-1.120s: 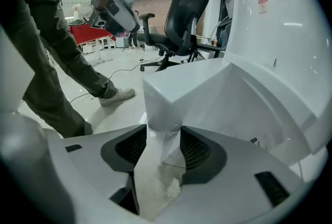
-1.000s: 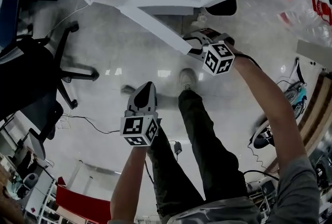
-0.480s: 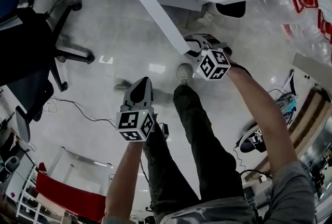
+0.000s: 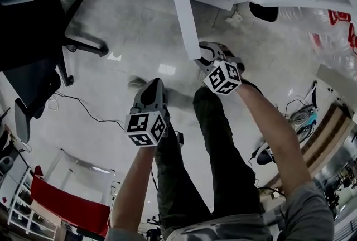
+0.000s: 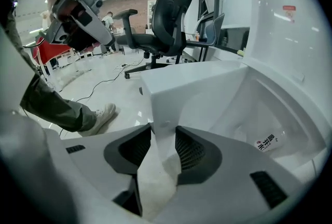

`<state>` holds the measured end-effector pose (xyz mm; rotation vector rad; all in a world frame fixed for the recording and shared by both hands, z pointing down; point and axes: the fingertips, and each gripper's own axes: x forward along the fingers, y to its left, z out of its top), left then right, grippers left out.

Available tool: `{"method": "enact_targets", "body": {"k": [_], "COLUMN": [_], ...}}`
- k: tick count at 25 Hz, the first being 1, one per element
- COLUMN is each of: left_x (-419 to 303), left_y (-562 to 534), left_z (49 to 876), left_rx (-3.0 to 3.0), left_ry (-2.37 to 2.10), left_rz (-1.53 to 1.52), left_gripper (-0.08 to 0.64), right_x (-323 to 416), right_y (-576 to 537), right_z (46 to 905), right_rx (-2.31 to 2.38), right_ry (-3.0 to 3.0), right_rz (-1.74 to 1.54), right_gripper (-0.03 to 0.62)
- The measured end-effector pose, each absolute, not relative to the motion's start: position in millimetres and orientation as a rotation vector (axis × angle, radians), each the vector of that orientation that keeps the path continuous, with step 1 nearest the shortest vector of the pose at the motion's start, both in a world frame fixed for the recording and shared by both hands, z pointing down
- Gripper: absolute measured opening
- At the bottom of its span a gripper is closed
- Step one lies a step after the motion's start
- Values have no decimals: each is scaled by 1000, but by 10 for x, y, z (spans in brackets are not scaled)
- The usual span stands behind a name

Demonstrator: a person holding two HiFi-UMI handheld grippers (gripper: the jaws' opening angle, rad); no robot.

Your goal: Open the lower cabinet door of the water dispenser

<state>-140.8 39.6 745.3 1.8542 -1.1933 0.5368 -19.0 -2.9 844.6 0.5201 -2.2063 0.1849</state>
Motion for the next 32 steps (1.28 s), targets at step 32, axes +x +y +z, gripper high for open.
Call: {"method": "enact_targets", "body": {"k": [32], "left_x": [-3279], "left_y": [-174], "left_z": [7503], "left_rx": [1865], "left_ry": [-1154], "left_rz": [651], "left_gripper": [9], "right_x": [-2045], "right_y": [-669], "right_z": [8488], "right_rx": [1051], "right_ry": [-1961], "right_rz": [510], "right_gripper": [144]}}
